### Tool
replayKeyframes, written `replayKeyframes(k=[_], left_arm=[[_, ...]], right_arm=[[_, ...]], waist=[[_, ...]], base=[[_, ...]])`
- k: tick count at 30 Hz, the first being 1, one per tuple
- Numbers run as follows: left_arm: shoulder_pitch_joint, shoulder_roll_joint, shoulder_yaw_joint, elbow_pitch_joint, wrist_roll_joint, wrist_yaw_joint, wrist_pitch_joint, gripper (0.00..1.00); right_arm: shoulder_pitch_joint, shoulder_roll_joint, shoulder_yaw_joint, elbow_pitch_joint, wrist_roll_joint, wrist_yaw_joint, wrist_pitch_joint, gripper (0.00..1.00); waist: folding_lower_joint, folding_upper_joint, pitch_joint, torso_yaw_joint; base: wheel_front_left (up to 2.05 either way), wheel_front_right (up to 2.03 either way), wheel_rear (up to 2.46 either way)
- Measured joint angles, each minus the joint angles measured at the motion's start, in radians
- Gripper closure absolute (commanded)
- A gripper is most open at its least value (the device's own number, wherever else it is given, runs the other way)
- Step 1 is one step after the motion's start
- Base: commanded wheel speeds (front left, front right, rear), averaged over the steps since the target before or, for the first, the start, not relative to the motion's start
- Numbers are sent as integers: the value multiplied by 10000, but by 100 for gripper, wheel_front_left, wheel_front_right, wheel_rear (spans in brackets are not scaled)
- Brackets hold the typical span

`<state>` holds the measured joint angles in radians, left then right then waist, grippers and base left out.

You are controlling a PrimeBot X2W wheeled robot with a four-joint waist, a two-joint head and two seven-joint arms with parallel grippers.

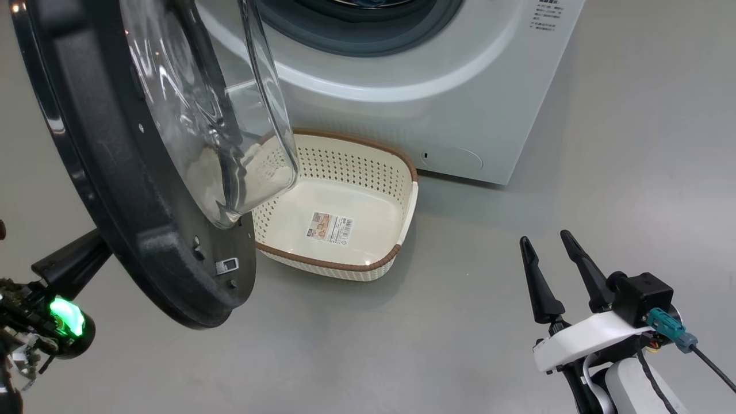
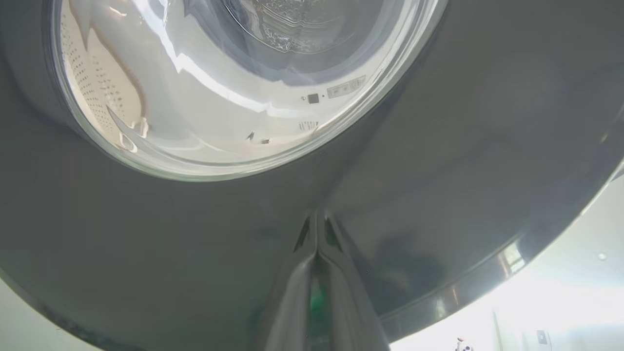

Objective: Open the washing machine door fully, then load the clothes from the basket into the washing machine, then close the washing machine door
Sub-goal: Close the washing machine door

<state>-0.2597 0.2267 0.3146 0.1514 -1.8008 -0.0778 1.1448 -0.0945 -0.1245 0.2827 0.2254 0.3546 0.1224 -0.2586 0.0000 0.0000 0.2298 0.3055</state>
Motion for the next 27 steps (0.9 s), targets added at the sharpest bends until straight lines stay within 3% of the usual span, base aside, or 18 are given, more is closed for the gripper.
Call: replayKeyframes(k=[14,27], left_arm=[[23,-1542,-562,-679,-157,-240,-449,100],[-393,-1808,-658,-679,313,-364,-1540,100]], right_arm=[[-9,127,2,69,40,0,0,0],[-80,242,0,6,40,0,0,0]], waist=[[0,0,14,-1227],[0,0,167,-2180]], base=[[0,0,0],[0,0,0]])
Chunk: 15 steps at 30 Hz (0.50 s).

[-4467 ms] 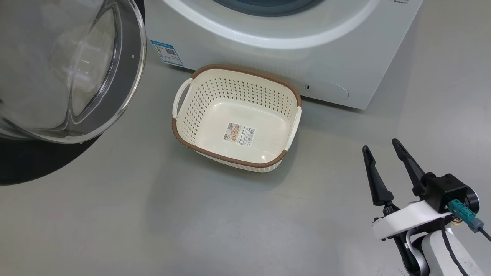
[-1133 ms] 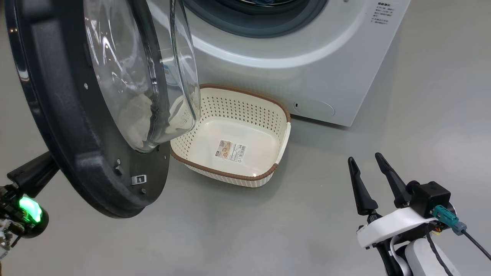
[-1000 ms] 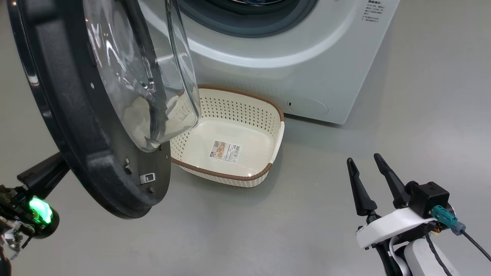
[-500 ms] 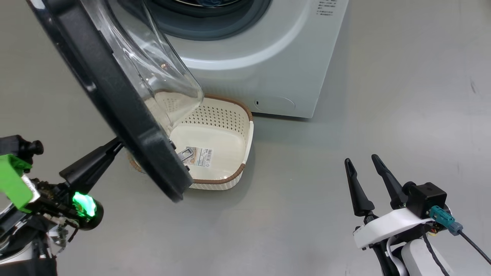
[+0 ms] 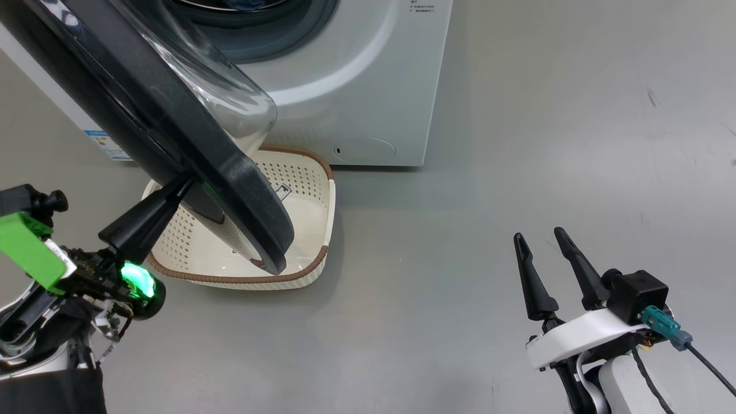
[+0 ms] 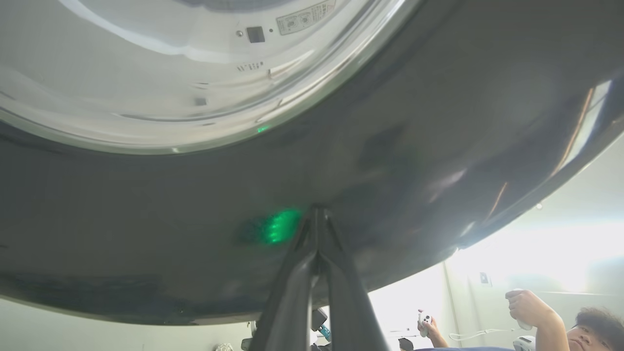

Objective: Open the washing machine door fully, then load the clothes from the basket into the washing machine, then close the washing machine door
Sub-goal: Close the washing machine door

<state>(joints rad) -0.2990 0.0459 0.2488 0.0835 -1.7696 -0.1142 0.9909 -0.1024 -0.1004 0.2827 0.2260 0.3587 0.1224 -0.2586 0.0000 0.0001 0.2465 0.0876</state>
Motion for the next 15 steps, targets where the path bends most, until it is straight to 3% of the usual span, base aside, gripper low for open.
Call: replayKeyframes(k=[11,15], left_arm=[[-831,-52,50,35,4,-12,-859,100],[-1134,-71,46,50,474,-58,-1258,100]], right_arm=[[-160,65,-102,-153,2,0,0,0],[-176,84,-130,-194,15,0,0,0]], waist=[[0,0,393,-864],[0,0,563,-1154]], base=[[0,0,0],[0,0,0]])
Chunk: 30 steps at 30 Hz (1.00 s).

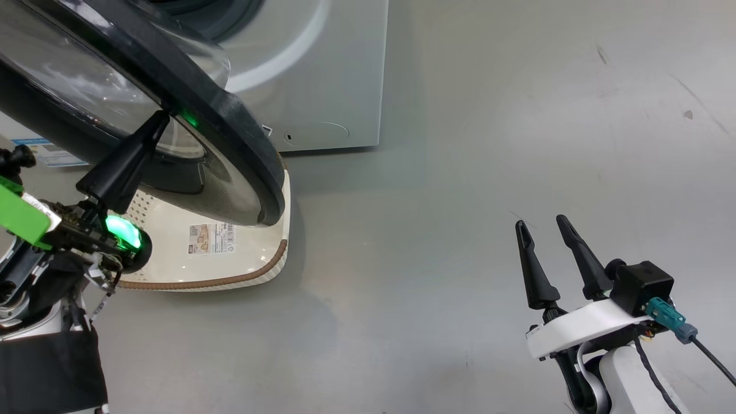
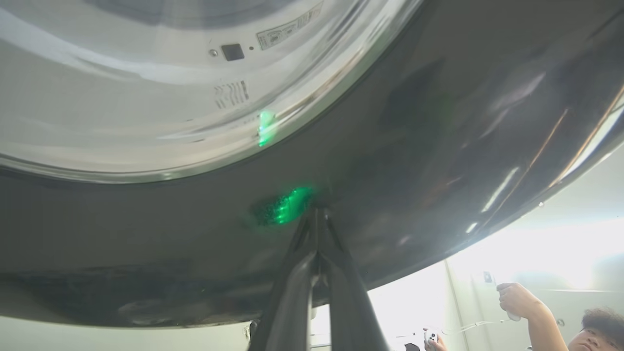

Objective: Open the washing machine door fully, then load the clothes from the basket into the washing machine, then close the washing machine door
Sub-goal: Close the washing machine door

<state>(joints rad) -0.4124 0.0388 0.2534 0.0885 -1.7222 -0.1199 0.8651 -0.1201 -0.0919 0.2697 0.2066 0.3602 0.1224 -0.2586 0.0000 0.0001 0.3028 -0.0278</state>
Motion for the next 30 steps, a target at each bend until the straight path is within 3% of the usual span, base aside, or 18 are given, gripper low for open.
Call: replayKeyframes(k=[15,30], left_arm=[[-1238,-134,311,357,757,-29,-1636,100],[-1676,-171,17,817,688,-29,-2255,100]], right_arm=[[-204,169,-322,-144,17,0,0,0],[-395,242,-477,-161,17,0,0,0]], waist=[[0,0,776,-785],[0,0,981,-754]], base=[[0,0,0],[0,0,0]])
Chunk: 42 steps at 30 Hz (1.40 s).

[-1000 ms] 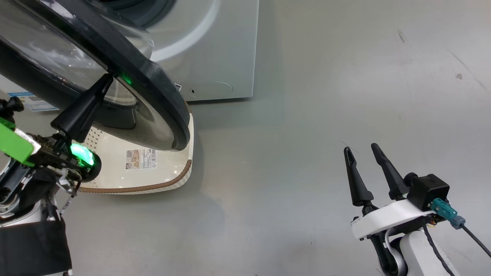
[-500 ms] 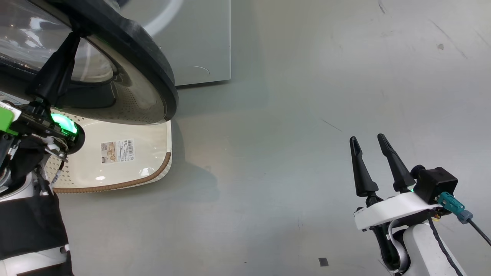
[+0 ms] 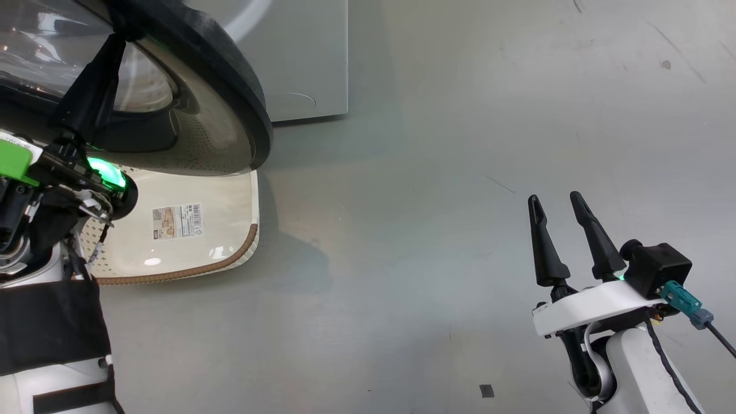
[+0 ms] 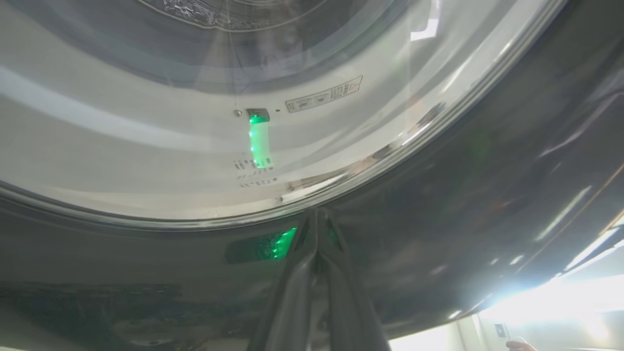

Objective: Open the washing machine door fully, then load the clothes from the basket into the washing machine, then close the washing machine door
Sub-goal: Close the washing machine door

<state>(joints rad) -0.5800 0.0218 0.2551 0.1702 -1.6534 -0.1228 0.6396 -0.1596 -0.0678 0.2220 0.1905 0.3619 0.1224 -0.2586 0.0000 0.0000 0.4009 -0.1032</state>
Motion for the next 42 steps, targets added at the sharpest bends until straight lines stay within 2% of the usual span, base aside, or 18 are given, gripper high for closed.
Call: replayKeyframes(k=[11,27,28,29,30,31,37,42], left_arm=[[129,-25,-382,265,-217,0,-391,100],[1649,-25,-570,479,-278,0,-1012,100],[1891,-25,-523,453,-276,0,-1124,96],[2031,-25,-454,422,-255,0,-1200,60],[2167,-25,-357,395,-244,0,-1298,12],[2302,-21,-272,353,-236,0,-1400,0],[2790,-23,-36,-222,226,0,-1954,0],[2982,33,2,-1106,1881,0,-2836,0]], right_arm=[[2,4,-92,161,0,0,0,0],[376,-2,140,593,23,0,0,0],[463,2,251,635,65,0,0,0],[467,4,322,671,73,0,0,0],[467,12,389,683,73,0,0,0],[467,17,437,696,75,0,0,0],[700,31,499,717,242,0,0,0],[797,38,499,629,242,0,0,0]], waist=[[0,0,-513,413],[0,0,-1770,1287],[0,0,-1954,1379],[0,0,-2045,1415],[0,0,-2133,1445],[0,0,-2222,1471],[0,0,-2643,1522],[0,0,-2747,1507]], base=[[0,0,0],[0,0,0],[0,0,0],[0,0,0],[0,0,0],[0,0,0],[0,0,0],[0,0,0]])
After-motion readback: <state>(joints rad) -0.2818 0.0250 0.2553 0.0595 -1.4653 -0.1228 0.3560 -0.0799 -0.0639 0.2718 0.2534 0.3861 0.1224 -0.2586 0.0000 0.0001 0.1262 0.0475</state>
